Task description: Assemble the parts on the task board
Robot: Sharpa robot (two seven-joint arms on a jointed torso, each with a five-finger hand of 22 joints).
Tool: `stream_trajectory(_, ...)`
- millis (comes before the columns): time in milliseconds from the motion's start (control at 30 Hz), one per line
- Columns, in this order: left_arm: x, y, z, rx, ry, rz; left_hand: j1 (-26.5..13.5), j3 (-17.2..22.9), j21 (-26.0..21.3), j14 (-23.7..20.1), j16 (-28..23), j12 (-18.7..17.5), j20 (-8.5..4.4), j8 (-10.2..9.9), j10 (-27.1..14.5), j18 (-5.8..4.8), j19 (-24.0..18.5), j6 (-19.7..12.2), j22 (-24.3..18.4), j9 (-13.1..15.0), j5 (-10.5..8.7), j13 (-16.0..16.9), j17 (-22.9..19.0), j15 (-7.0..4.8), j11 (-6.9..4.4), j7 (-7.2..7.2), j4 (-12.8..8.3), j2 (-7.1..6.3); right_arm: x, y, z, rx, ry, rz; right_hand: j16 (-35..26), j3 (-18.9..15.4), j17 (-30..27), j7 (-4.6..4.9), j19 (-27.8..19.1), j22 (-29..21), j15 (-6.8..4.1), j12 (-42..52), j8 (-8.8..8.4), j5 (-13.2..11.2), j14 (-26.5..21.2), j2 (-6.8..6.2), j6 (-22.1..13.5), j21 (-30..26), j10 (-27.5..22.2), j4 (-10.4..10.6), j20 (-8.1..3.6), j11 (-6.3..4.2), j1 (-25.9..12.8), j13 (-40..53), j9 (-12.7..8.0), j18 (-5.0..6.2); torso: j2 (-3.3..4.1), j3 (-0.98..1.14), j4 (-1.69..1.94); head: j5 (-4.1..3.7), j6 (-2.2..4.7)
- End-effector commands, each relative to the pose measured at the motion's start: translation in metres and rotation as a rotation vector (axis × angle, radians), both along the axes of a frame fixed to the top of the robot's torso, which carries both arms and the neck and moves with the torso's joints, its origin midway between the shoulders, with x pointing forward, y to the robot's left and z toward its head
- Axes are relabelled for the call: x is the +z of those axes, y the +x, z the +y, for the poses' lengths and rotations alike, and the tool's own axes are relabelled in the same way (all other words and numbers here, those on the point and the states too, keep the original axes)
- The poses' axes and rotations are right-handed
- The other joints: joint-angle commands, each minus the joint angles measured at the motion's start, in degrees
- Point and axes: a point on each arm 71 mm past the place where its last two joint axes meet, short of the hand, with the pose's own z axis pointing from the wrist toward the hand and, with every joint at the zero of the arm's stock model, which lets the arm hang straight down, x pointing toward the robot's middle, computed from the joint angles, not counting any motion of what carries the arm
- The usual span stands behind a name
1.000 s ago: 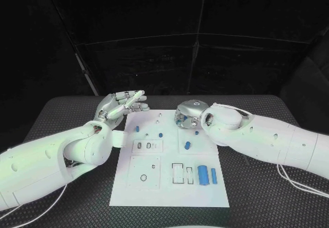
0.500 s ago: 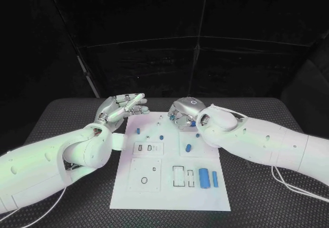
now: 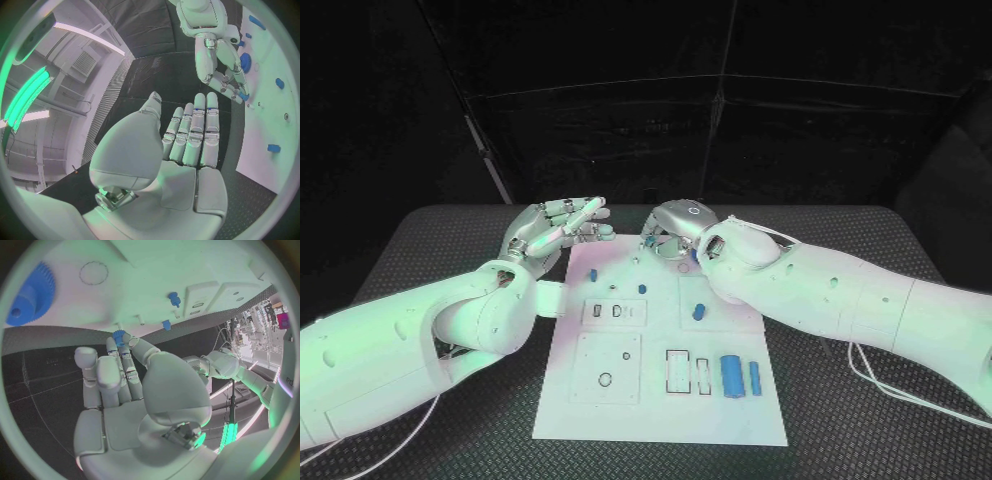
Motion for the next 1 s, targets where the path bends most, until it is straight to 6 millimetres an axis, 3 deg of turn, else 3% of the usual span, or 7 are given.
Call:
stream_trajectory(33,0.002,0.000,-0.002,-0.010,-0.006,-0.009,0.5,0.0,0.0,0.2,-0.3,-0.2,0.10,-0.3,0.1,0.70,0.3,0.4,0.0,0.0,-0.26,-0.1,0.1,0.07,0.13,0.17,-0.3,0.12,0.001,0.001,0.003,0.017,0.007,0.000,0.3,0.4,0.0,0.26,-0.3,0.1,0.19,0.2,-0.28,-0.3,0.8,-0.59,-0.2,0.2,0.2,0.0,0.10,-0.08,0.2,0.0,-0.1,-0.84,0.17,-0.04,0.06,-0.04,-0.11)
stream_trajectory(633,0.003,0.000,-0.004,-0.014,-0.008,-0.009,0.5,-0.1,-0.1,0.2,-0.4,-0.3,0.12,-0.3,0.1,0.69,0.3,0.4,-0.1,0.0,-0.27,-0.1,0.1,0.08,0.14,0.18,-0.3,0.15,-0.001,0.009,0.011,0.016,-0.005,0.007,0.4,0.7,0.0,0.32,-0.4,0.1,0.27,0.2,-0.31,-0.5,0.8,-1.01,-0.4,0.3,-0.1,0.2,0.17,0.00,-0.2,0.0,-0.1,-0.84,0.24,-0.15,0.14,0.24,-0.69)
stream_trajectory(1000,0.003,0.001,-0.005,-0.018,-0.009,-0.008,0.5,-0.1,-0.1,0.2,-0.5,-0.3,0.13,-0.4,0.1,0.69,0.2,0.4,-0.1,0.0,-0.26,-0.1,0.1,0.10,0.16,0.20,-0.3,0.17,-0.005,0.013,0.014,0.003,-0.039,0.033,0.4,1.7,-0.7,0.61,-0.9,-0.3,0.70,0.1,-0.38,-0.9,0.6,-2.62,-1.8,0.2,-2.4,1.1,0.52,0.48,-1.0,-0.3,-0.1,-0.77,0.25,-0.19,0.15,0.48,-0.91)
